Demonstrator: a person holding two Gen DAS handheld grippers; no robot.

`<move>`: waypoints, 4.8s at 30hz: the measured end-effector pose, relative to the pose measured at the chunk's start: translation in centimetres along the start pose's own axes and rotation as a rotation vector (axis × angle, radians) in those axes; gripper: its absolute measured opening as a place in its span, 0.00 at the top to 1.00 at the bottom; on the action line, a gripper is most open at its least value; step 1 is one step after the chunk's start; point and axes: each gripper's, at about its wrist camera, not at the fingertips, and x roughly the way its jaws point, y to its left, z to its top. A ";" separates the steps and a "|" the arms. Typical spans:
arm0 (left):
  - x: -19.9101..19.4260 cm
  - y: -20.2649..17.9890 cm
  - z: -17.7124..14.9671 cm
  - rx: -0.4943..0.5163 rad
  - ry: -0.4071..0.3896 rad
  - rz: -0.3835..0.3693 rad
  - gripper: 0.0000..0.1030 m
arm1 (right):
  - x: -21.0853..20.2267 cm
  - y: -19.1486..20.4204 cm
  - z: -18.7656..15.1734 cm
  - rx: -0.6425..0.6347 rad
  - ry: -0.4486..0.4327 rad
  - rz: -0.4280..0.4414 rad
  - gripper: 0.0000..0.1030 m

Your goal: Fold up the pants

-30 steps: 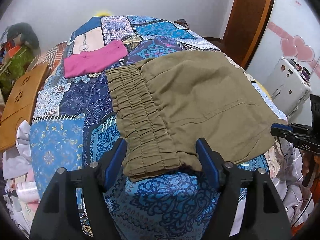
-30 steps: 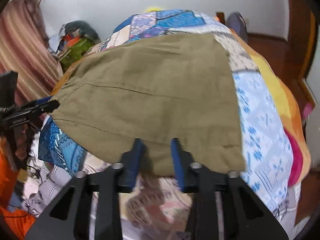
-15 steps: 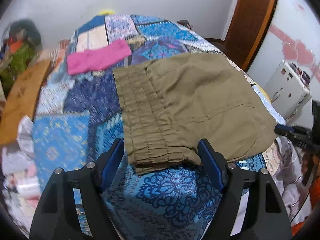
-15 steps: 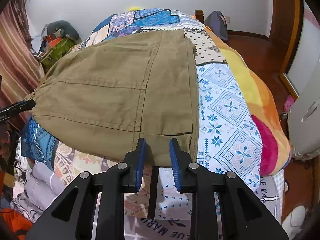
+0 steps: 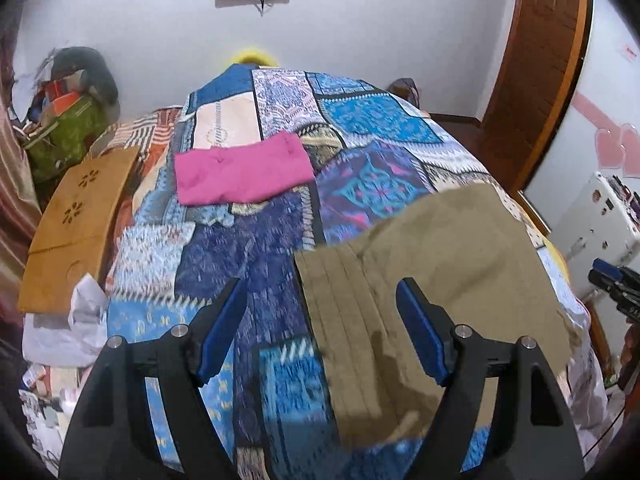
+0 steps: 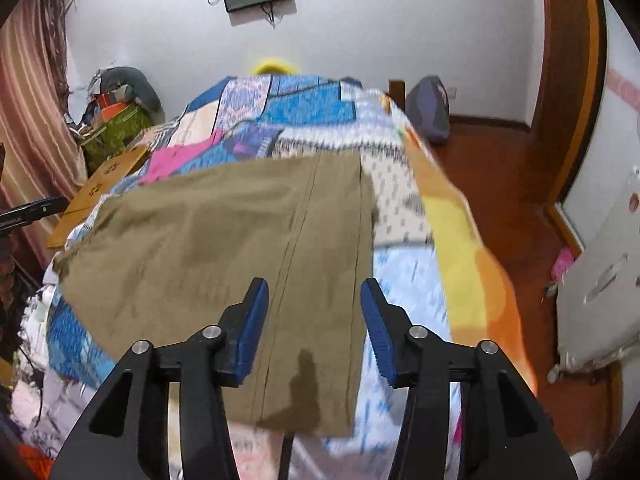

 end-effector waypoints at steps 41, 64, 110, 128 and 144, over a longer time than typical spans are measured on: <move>13.2 2.3 1.9 -0.069 0.162 0.095 0.21 | 20.8 -4.7 9.1 -0.078 0.179 -0.023 0.84; 8.7 -3.3 0.5 0.084 0.205 -0.021 0.22 | 9.2 5.2 6.0 -0.154 0.122 0.185 0.45; 0.3 -0.8 -10.3 -0.399 0.267 -0.381 0.05 | 5.3 12.6 0.1 -0.153 0.068 0.219 0.38; 4.8 -0.6 -6.5 -0.510 0.255 -0.361 0.38 | 7.1 13.0 -1.5 -0.144 0.139 0.263 0.37; 0.5 -2.7 -5.0 -0.166 0.036 0.020 0.65 | 5.2 14.5 3.0 -0.127 0.048 0.278 0.36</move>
